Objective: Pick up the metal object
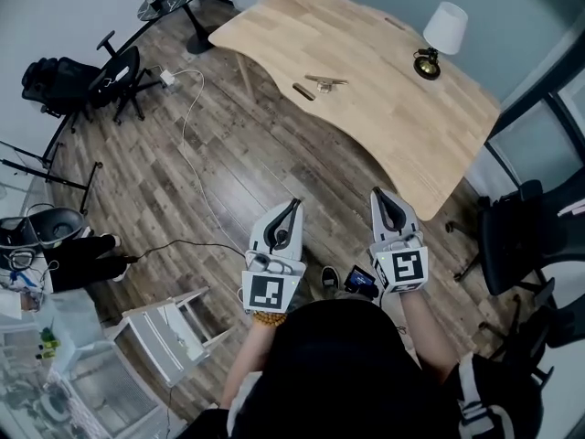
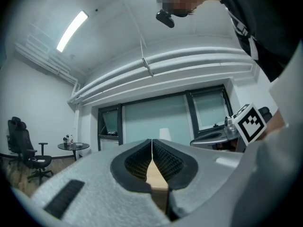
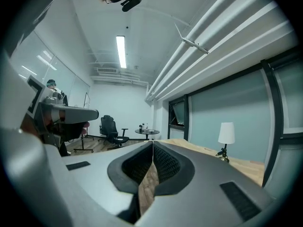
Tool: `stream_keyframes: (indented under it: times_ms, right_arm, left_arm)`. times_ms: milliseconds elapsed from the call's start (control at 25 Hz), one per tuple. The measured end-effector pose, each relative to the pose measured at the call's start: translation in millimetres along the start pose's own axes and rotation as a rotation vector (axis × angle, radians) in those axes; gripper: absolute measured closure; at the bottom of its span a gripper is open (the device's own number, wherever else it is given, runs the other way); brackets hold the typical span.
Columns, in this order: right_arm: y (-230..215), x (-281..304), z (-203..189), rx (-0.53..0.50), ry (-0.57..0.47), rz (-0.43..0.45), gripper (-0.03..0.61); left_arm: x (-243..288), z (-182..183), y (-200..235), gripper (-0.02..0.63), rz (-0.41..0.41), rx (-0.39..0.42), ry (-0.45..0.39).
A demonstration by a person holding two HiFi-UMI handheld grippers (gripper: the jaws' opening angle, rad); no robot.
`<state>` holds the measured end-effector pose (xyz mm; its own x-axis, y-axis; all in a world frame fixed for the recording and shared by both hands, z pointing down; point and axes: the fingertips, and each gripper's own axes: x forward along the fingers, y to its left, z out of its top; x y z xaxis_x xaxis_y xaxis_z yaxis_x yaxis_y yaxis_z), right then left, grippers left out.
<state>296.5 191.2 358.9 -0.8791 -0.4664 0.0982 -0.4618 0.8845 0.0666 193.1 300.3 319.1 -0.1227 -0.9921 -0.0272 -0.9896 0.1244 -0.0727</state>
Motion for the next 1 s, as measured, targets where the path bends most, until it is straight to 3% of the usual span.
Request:
stream_keyframes:
  times_ms: [200,400,600,1000]
  right_arm:
    - [-11.6,50.6,-1.8,-0.020,0.025,-0.045,0.574]
    - [-21.2,111.0,9.3,-0.033,0.048,-0.107,0.574]
    - [-33.3,176.8,22.1,-0.041,0.072,-0.182,0.574]
    - [-50.7,275.3,25.6,-0.021,0.136,-0.307,0.574]
  left_arm:
    - [34.8,-15.3,45.6,0.594,-0.013,-0.004,0.007]
    - [78.9,-13.6,104.2,0.594,-0.045,-0.048,-0.029]
    - [114.4,-7.8,175.5,0.594,-0.056,-0.018,-0.060]
    - [169.7,-19.2,289.8,0.594,-0.109,-0.068,-0.096]
